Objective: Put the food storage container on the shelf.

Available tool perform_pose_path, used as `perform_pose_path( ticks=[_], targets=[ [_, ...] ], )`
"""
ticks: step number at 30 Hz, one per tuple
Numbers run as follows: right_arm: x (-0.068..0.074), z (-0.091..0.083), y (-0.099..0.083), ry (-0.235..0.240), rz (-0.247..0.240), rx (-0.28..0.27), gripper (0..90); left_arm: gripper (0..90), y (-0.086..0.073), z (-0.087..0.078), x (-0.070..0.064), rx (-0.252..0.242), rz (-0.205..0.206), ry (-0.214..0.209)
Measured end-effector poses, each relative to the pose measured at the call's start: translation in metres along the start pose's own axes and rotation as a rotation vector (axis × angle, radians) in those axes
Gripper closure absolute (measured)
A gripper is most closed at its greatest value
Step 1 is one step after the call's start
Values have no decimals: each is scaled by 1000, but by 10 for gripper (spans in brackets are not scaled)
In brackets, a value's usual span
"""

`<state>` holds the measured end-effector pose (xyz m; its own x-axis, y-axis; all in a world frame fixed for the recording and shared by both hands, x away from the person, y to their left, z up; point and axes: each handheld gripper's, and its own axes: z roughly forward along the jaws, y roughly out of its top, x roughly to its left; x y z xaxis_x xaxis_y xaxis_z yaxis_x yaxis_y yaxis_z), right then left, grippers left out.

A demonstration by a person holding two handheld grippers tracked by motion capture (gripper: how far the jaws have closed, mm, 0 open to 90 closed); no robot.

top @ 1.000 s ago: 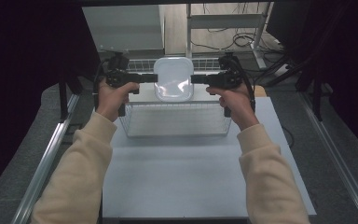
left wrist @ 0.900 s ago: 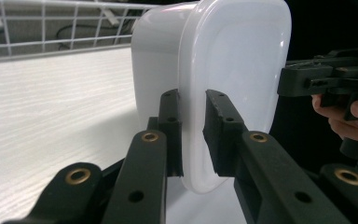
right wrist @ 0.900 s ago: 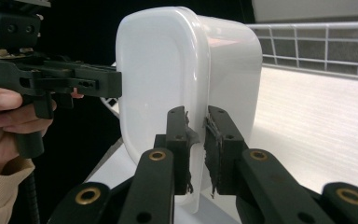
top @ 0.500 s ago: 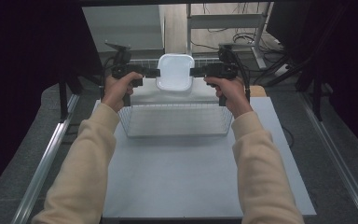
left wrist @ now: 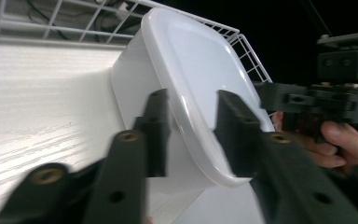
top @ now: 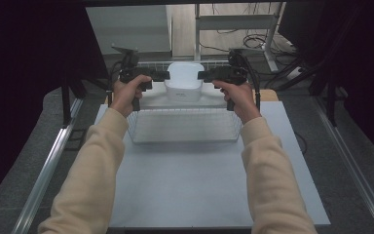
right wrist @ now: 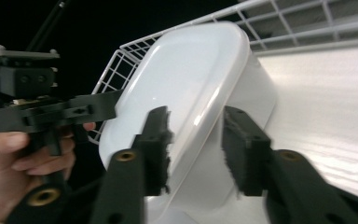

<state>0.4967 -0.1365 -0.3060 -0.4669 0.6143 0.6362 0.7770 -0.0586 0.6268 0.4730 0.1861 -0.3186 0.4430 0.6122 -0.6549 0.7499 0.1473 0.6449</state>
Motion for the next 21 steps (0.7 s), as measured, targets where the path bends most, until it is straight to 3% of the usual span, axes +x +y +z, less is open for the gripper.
perform_pose_path(
  ticks=[1,3,4,5,6,7,8,9,10,11,12,13,14,15,16,17,18,21],
  targets=[
    [3,-3,-1,1,-17,-16,484,518,-2,-6,-4,-24,20,16],
    [12,-14,-6,-20,-92,-52,429,408,-8,-16,-12,-49,71,35],
    [22,-27,-16,-48,-183,-83,384,366,-21,-29,-21,-69,141,46],
    [26,-34,-23,-55,-231,-88,371,350,-29,-35,-25,-71,166,50],
    [26,-34,-23,-55,-231,-88,371,335,-29,-35,-25,-71,166,50],
    [31,-47,-39,-55,-310,-97,337,324,-38,-41,-27,-73,196,58],
    [31,-47,-39,-55,-310,-97,337,324,-48,-47,-29,-78,219,74],
    [33,-54,-49,-65,-344,-102,326,314,-62,-53,-31,-80,239,89],
    [34,-62,-61,-82,-386,-105,309,304,-73,-58,-32,-82,245,89],
    [35,-73,-81,-86,-431,-123,296,286,-94,-65,-33,-77,267,97],
    [35,-73,-81,-86,-431,-123,296,283,-94,-65,-33,-77,267,97],
    [34,-79,-93,-89,-450,-123,291,283,-107,-68,-34,-75,288,110],
    [33,-90,-118,-100,-485,-129,286,279,-131,-72,-32,-60,315,133],
    [33,-90,-118,-100,-485,-129,286,276,-131,-72,-32,-60,315,133],
    [31,-95,-131,-108,-503,-131,282,276,-146,-74,-31,-43,337,153],
    [24,-103,-158,-122,-527,-134,279,275,-158,-74,-30,-34,352,170],
    [24,-103,-158,-122,-527,-134,279,275,-166,-74,-28,-23,363,178],
    [12,-109,-188,-128,-531,-130,278,278,-198,-75,-20,-10,370,197]
  ],
)
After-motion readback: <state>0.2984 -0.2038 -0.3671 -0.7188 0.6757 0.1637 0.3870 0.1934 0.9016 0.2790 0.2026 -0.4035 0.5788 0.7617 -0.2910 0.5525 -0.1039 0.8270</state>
